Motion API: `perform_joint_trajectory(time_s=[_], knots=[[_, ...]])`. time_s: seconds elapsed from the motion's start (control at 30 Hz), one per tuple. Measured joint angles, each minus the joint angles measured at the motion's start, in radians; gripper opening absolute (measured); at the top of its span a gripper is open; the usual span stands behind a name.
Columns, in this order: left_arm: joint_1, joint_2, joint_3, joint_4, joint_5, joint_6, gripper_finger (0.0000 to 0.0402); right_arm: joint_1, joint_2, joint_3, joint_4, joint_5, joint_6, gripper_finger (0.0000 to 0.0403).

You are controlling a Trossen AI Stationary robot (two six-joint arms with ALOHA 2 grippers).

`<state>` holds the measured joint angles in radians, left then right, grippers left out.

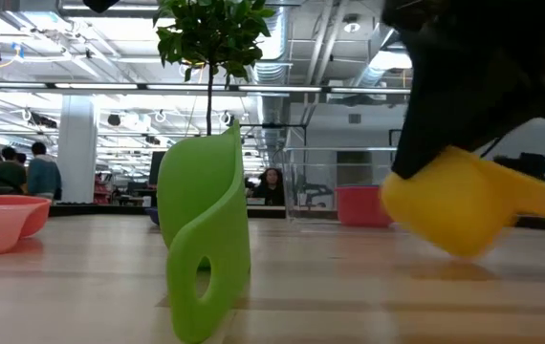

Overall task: Nest measuring cups in basket
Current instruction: Stack the yellow measuring cup on top of the blue measuring cup in the transparent bin

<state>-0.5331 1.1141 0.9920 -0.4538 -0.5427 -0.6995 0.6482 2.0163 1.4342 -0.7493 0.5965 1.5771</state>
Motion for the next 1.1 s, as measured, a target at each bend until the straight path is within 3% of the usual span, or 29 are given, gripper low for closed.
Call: perform_joint_trajectory(time_s=[0.1,0.27,0.4,0.53,0.67,0.87,1.1], knots=[[0.000,0.000,0.000,0.000,-0.017,0.006,0.0103,-0.032,-0.025,0.014,-0.032,0.006,-0.103,0.0021],[0.000,0.000,0.000,0.000,-0.021,0.018,0.0103,-0.087,-0.179,0.115,-0.148,0.013,-0.350,0.0023],[0.000,0.000,0.000,-0.001,-0.021,0.018,0.0103,-0.135,-0.340,0.193,-0.259,0.121,-0.552,0.0023],[0.000,0.000,0.000,-0.001,-0.022,0.025,0.0103,-0.239,-0.479,0.199,-0.376,0.150,-0.658,0.0022],[0.000,0.000,0.000,-0.006,-0.036,0.037,0.0103,-0.378,-0.538,0.198,-0.414,0.120,-0.794,0.0022],[0.000,0.000,0.000,-0.006,-0.071,0.037,0.0103,-0.561,-0.478,0.198,-0.388,-0.061,-0.965,0.0022],[0.000,0.000,0.000,-0.004,-0.072,0.025,0.0103,-0.615,-0.271,0.197,-0.434,-0.163,-1.102,0.0022]])
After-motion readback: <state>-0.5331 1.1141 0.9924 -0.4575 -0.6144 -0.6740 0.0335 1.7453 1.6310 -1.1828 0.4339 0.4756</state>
